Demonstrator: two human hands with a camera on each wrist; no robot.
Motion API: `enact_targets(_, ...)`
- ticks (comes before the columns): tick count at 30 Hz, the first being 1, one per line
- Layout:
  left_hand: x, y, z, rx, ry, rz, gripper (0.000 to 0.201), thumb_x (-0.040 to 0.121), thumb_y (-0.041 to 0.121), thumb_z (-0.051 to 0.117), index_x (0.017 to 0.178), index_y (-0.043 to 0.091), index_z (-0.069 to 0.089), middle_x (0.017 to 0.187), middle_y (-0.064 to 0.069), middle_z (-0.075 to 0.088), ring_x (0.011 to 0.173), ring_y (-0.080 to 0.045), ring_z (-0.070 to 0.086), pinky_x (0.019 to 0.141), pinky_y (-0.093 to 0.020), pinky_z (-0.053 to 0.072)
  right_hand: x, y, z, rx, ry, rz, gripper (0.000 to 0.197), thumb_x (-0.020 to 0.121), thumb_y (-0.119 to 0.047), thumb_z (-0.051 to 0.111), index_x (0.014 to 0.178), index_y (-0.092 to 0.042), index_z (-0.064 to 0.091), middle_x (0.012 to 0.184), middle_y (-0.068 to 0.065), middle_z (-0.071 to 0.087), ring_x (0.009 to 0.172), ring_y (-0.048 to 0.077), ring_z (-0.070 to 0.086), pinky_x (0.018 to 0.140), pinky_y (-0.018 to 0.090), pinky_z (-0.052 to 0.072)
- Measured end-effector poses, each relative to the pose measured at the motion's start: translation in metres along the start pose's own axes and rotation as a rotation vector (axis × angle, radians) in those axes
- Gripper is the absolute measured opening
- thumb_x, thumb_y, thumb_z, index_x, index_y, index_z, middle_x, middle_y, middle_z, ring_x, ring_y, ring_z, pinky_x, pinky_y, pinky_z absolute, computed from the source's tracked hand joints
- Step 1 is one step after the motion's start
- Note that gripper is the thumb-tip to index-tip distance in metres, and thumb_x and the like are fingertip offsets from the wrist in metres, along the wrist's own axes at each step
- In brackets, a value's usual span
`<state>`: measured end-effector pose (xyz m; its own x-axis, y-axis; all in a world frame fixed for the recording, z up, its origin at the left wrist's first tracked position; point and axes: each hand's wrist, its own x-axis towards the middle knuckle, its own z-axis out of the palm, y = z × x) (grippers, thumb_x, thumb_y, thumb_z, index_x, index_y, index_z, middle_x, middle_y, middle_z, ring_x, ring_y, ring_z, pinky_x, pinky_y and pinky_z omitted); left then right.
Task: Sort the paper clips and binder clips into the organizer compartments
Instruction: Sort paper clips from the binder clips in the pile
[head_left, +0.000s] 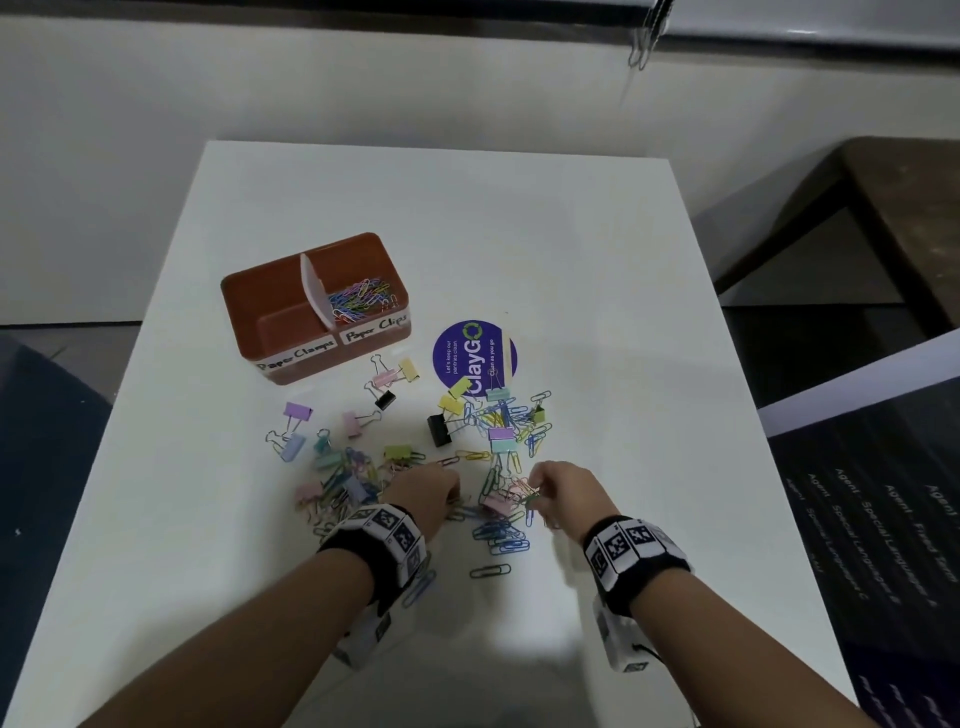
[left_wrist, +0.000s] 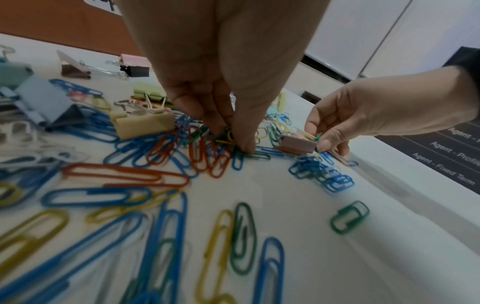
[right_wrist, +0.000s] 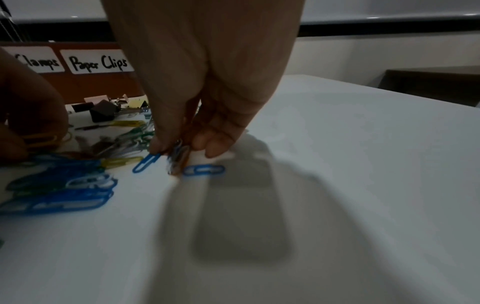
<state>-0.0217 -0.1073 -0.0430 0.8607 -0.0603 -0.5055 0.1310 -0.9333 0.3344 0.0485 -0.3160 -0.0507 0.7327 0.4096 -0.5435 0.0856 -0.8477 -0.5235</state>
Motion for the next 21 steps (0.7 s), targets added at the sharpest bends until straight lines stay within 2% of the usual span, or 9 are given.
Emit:
enact_targets(3,0.003,0.0,-0.004,0.032,-0.053,-0.014,0.017,0.092,0.013,0.048,0.105,0.013,0.06,0.113,-0.01,0.057,0.104,-0.028,0.056,0.09,-0.034,0.044,0.005,-0.005,-0.004,-0.035,-0.035,-0.003,0.024,0.081,-0.012,0.069,0.069,-0.024,0.051,0.064,-0.001,0.057,0.049,0.009,0.05,0.072,0.032,0.052)
enact_targets(8,0.002,0.002,-0.009,0.018,-0.08,-0.008,0.016,0.091,0.011,0.049,0.102,0.009,0.06,0.114,-0.013,0.054,0.101,-0.032,0.056,0.088,-0.037,0.045,0.007,-0.006,-0.004,-0.005,-0.043,-0.021,0.011,0.082,-0.009,0.065,0.074,-0.011,0.058,0.059,0.004,0.059,0.046,0.017,0.054,0.063,0.031,0.053)
enact_targets(10,0.001,0.002,-0.011,0.003,-0.083,-0.005,0.017,0.091,0.008,0.048,0.103,0.007,0.059,0.115,-0.014,0.054,0.102,-0.032,0.055,0.089,-0.037,0.044,0.007,-0.004,-0.005,0.006,-0.049,-0.033,0.011,0.083,-0.013,0.066,0.075,-0.013,0.058,0.059,0.003,0.062,0.048,0.016,0.055,0.062,0.029,0.051)
enact_targets(13,-0.002,0.001,-0.016,-0.038,-0.073,-0.004,0.019,0.091,0.007,0.045,0.105,0.004,0.057,0.114,-0.014,0.059,0.105,-0.03,0.055,0.088,-0.033,0.042,0.006,-0.003,-0.009,-0.029,-0.045,-0.037,0.014,0.082,-0.018,0.068,0.074,-0.021,0.056,0.066,-0.001,0.062,0.059,0.016,0.057,0.063,0.025,0.046)
enact_targets(15,-0.004,-0.001,-0.02,-0.095,-0.029,0.001,0.017,0.091,0.009,0.047,0.103,0.005,0.058,0.11,-0.012,0.062,0.101,-0.028,0.056,0.083,-0.031,0.043,0.004,-0.007,-0.014,-0.034,-0.021,-0.054,0.019,0.081,-0.019,0.069,0.07,-0.023,0.054,0.067,-0.002,0.061,0.063,0.015,0.055,0.064,0.026,0.043)
enact_targets(17,-0.006,-0.005,-0.027,-0.154,0.043,0.004,0.014,0.089,0.012,0.053,0.1,0.007,0.06,0.105,-0.01,0.065,0.096,-0.025,0.059,0.078,-0.026,0.042,0.002,-0.015,-0.024,0.038,-0.008,-0.072,0.027,0.082,-0.014,0.069,0.066,-0.022,0.049,0.069,0.002,0.061,0.062,0.013,0.055,0.065,0.027,0.046)
enact_targets(20,-0.008,-0.011,-0.045,-0.252,0.172,0.026,0.012,0.087,0.015,0.059,0.096,0.007,0.062,0.097,-0.008,0.068,0.088,-0.023,0.061,0.077,-0.026,0.044,0.0,-0.039,-0.045,0.19,-0.016,-0.099,0.019,0.087,-0.004,0.061,0.073,-0.013,0.051,0.077,0.012,0.067,0.059,0.005,0.063,0.062,0.028,0.055)
enact_targets(21,-0.008,-0.013,-0.054,-0.28,0.209,0.036,0.011,0.087,0.015,0.06,0.094,0.007,0.062,0.094,-0.007,0.069,0.085,-0.021,0.06,0.077,-0.027,0.045,0.002,-0.049,-0.052,0.209,-0.015,-0.124,0.018,0.088,-0.002,0.059,0.074,-0.011,0.053,0.076,0.01,0.066,0.057,0.003,0.064,0.06,0.027,0.056)
